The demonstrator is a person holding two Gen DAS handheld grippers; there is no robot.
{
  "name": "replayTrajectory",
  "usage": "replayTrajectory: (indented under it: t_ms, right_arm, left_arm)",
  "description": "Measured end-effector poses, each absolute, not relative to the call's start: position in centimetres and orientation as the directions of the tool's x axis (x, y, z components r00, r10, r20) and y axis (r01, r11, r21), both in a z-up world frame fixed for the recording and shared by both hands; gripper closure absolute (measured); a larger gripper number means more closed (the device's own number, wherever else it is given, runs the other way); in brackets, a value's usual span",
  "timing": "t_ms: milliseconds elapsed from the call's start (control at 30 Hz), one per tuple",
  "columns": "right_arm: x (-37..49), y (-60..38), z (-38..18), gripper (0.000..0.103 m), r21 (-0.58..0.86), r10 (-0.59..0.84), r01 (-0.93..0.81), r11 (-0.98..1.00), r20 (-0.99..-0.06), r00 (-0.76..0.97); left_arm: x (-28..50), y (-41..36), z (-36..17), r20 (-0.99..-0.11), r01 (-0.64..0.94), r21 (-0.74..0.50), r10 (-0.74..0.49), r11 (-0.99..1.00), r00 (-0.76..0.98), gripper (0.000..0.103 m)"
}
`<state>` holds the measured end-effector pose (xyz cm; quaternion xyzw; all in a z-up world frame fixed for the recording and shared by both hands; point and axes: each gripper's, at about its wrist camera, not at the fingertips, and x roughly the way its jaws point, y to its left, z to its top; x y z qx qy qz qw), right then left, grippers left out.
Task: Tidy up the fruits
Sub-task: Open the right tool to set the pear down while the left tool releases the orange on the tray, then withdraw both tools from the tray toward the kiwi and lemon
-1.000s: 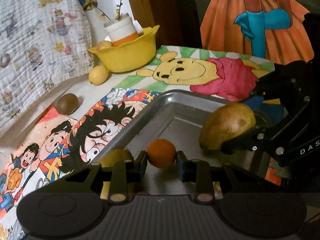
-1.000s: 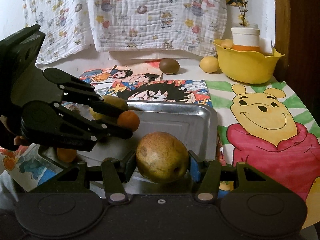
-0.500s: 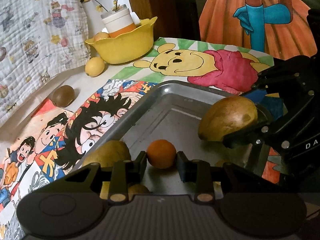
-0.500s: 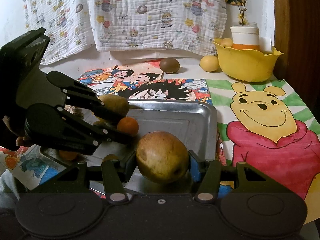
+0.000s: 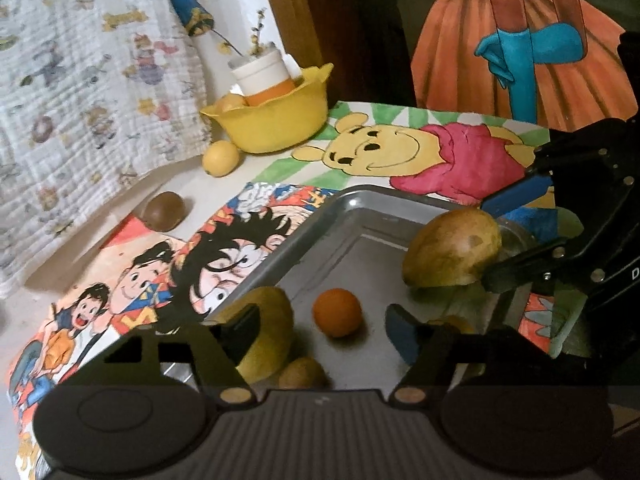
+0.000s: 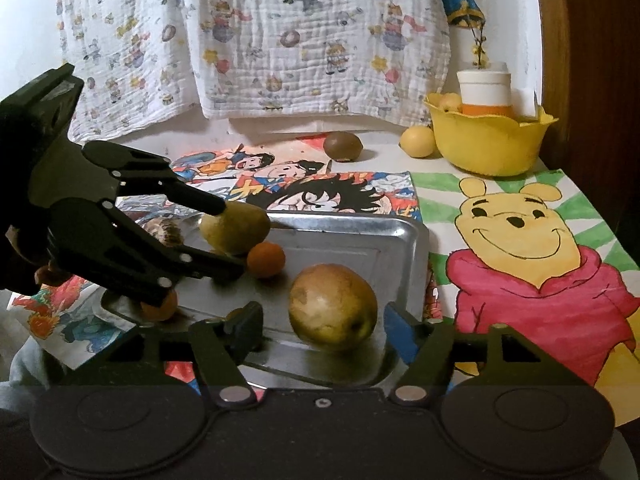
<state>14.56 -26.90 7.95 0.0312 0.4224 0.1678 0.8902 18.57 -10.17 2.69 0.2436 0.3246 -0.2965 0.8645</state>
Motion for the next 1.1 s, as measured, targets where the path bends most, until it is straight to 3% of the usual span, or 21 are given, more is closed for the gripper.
replayTrajectory:
  t_ms: [133,200,533,1100]
  right_arm:
    - [14.0,-26.6,8.8,0.017,0.186,0.334,-0.299,0.936,-0.738,0.587]
    - [13.7,-26.3,9.2,0.013,0.174,0.335,-0.313,0.934,-0.735,0.59]
    - [11.8,-24.2,10.5,0.002,0.102,0.31,-0.36,0.927,-0.747,0.588]
    - [13.0,-24.8,11.1,0.001,0.036,0.238,-0.327,0.944,-0.759,0.606]
  left_arm:
    - [16.8,-8.7,3.8,-0.671,0.637,0.241,-0.349,0.733,0.655,0.004]
    - [15.6,-7.9,4.3,-0.65,0.609,0.243,-0.34,0.755,0.68,0.001]
    - [11.4,-4.1,4.1,-0.687,0.528,0.231,-0.248,0.817,0.683,0.0]
    - [11.8,0.0,3.9,-0.765,0.427,0.276,-0.073,0.861,0.64,0.0]
